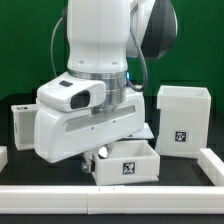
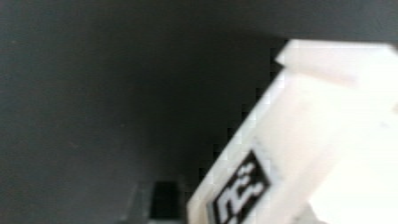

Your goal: Assemble drawer

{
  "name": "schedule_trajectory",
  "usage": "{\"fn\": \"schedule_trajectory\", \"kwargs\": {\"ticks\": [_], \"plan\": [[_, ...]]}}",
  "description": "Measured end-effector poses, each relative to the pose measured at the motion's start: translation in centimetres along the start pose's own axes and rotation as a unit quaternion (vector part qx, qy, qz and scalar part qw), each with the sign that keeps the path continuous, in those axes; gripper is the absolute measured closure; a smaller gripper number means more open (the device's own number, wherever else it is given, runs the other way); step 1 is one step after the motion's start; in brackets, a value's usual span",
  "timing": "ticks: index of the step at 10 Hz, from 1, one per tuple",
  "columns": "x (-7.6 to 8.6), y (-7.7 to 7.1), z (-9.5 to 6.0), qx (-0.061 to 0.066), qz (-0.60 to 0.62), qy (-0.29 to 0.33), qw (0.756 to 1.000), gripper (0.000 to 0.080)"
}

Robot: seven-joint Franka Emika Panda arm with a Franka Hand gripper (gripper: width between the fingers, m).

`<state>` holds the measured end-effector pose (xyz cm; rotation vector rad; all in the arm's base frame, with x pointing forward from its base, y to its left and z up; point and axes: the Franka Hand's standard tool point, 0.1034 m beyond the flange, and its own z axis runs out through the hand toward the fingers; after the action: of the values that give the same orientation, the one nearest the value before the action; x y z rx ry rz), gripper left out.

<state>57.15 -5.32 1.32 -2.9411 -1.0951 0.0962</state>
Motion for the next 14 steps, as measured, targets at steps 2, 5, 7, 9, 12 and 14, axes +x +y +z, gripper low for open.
{"fn": "schedule_trajectory", "kwargs": {"ticks": [2,5,7,9,12,14], "plan": [[-0.3,0.5,0.0,0.004,-0.041,-0.005,0.999,0.0768],[-0.6,6.7,-0.3,0.011,-0.203,-0.012,0.979,0.0769],[-1.3,9.3,-0.2,0.011,-0.256,-0.009,0.967,0.0769],[-0.8,9.7,-0.3,0.01,-0.261,-0.007,0.965,0.0768],[-0.8,9.7,-0.2,0.009,-0.261,-0.007,0.965,0.0768],[-0.8,8.5,-1.6,0.008,-0.269,-0.006,0.963,0.0596]]}}
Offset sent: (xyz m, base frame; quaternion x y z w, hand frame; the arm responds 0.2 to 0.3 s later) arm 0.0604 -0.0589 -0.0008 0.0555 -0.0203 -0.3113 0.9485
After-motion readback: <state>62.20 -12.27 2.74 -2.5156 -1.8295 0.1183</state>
